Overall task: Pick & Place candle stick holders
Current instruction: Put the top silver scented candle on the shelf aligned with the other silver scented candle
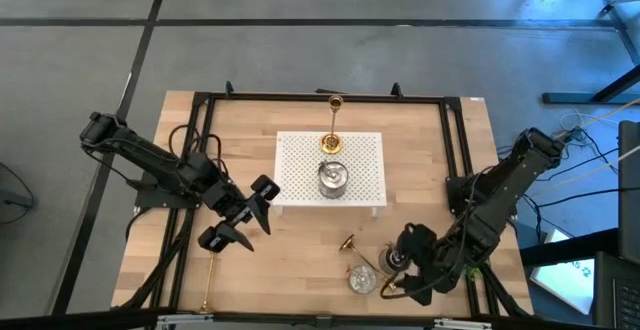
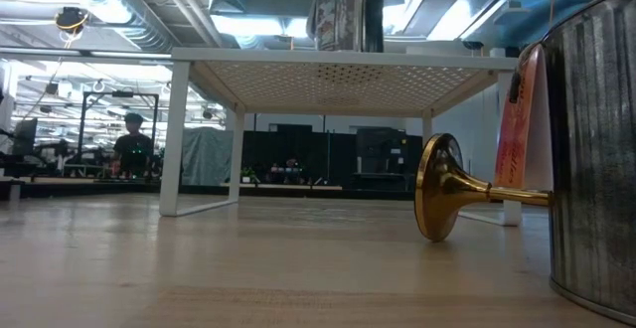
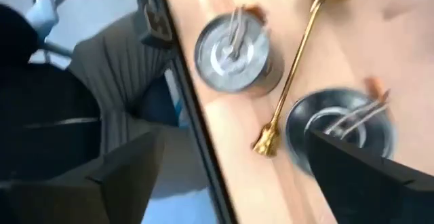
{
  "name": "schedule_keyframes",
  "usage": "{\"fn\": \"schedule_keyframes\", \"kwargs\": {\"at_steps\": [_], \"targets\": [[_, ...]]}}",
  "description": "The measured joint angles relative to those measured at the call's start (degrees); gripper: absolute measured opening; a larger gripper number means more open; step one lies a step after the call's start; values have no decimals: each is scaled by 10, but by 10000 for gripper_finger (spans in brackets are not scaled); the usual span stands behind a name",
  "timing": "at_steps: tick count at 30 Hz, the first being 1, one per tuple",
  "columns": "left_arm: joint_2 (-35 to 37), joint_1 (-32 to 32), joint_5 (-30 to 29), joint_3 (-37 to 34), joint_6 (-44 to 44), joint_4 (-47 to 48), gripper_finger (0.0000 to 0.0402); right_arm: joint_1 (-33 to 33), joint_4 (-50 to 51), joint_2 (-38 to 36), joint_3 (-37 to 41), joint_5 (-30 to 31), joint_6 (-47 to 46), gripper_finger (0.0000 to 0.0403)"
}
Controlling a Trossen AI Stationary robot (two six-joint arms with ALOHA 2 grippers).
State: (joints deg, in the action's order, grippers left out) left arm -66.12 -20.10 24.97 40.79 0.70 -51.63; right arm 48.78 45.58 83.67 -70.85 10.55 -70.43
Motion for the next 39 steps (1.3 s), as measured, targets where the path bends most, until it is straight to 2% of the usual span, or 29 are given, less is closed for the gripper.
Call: {"fn": "schedule_keyframes", "kwargs": {"at_steps": [4, 10, 15, 23, 29, 35, 39], "targets": [[20, 0, 0, 0, 19, 31, 198, -16, -1, 4, 0, -19, 0, 373], [22, 0, -7, 0, 25, 35, 198, -26, -94, 4, 0, 49, 2, 374], [22, -1, -30, 0, 25, 39, 198, -54, -124, 5, 0, -6, 23, 374], [22, -1, -32, 0, 26, 43, 198, -73, 56, 48, 0, -111, -72, 374], [22, -1, -34, 0, 31, 43, 198, -88, 91, 104, -1, -183, -93, 374], [22, -1, -34, 0, 31, 43, 198, -91, 193, 156, -38, -193, -97, 374], [22, -1, -34, 0, 31, 43, 198, -91, 230, 176, -89, -178, -82, 374]]}}
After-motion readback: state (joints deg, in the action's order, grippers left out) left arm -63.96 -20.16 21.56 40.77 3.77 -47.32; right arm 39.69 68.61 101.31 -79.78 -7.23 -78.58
